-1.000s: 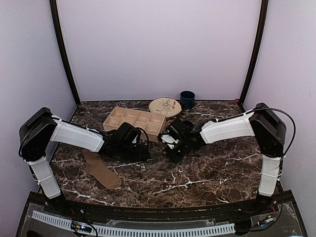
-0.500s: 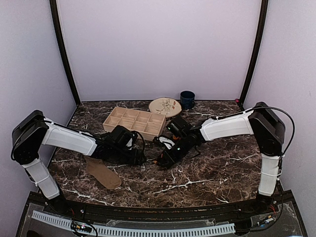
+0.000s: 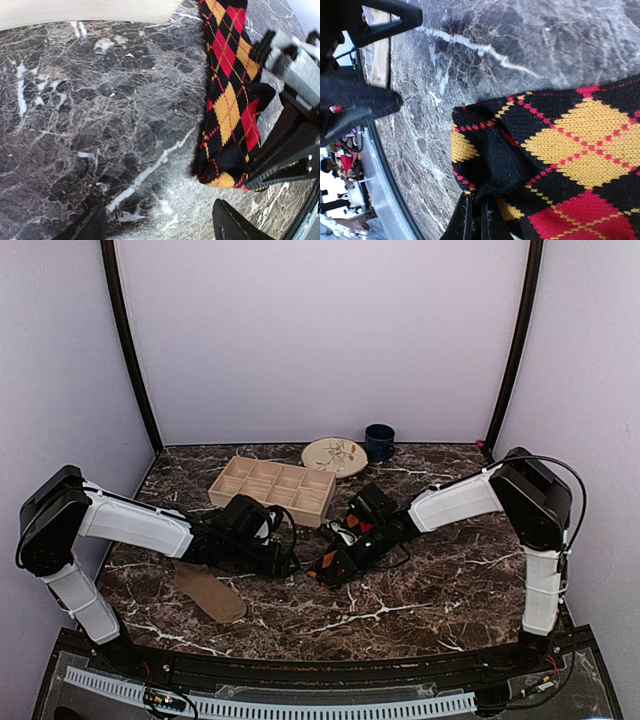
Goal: Roll the socks
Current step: Roll the sock at the center of the board.
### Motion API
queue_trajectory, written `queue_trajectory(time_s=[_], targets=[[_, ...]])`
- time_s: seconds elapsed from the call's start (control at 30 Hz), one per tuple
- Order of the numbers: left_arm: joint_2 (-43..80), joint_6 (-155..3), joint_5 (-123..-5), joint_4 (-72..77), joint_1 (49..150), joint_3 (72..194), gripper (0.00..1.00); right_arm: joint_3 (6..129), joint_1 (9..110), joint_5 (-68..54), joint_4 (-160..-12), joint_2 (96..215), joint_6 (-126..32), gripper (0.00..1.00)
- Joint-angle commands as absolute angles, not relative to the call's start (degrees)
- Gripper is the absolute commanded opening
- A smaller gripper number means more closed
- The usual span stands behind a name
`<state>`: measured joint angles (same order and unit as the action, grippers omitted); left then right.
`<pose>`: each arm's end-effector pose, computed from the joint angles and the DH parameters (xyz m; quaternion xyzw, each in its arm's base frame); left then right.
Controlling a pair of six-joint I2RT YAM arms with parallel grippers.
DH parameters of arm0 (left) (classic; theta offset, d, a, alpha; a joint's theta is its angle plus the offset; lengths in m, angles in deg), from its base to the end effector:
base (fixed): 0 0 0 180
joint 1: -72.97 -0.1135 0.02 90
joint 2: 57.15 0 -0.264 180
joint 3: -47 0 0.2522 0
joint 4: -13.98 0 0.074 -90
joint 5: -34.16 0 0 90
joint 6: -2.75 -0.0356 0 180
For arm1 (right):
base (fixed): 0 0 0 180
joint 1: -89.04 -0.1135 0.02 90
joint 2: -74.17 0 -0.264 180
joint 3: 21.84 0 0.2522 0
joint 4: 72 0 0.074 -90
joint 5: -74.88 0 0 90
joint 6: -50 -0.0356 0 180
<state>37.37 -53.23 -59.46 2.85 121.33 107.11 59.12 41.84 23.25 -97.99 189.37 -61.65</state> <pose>0.2147 -0.2448 0.1560 0.1273 0.9165 -0.2710 0.2653 0.2498 0.3023 0.1220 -0.2842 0.8715 0.3991 0.0206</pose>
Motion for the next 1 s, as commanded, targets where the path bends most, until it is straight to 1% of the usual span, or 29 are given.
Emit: queue_trajectory(time_s=[0.0, 0.5, 0.97], targets=[[35.6, -54.9, -60.3, 2.9, 122.1, 108.2, 0.76, 56.4, 43.6, 26.3, -92.9, 188.1, -64.4, 0.0], [41.4, -57.9, -61.0, 0.3, 124.7, 117.1, 0.76, 55.0, 49.0, 33.3, -90.8, 188.1, -65.8, 0.0], [45.5, -57.8, -59.7, -0.7, 125.0, 120.9, 0.76, 61.2, 52.5, 39.3, -98.1, 188.7, -61.2, 0.0]])
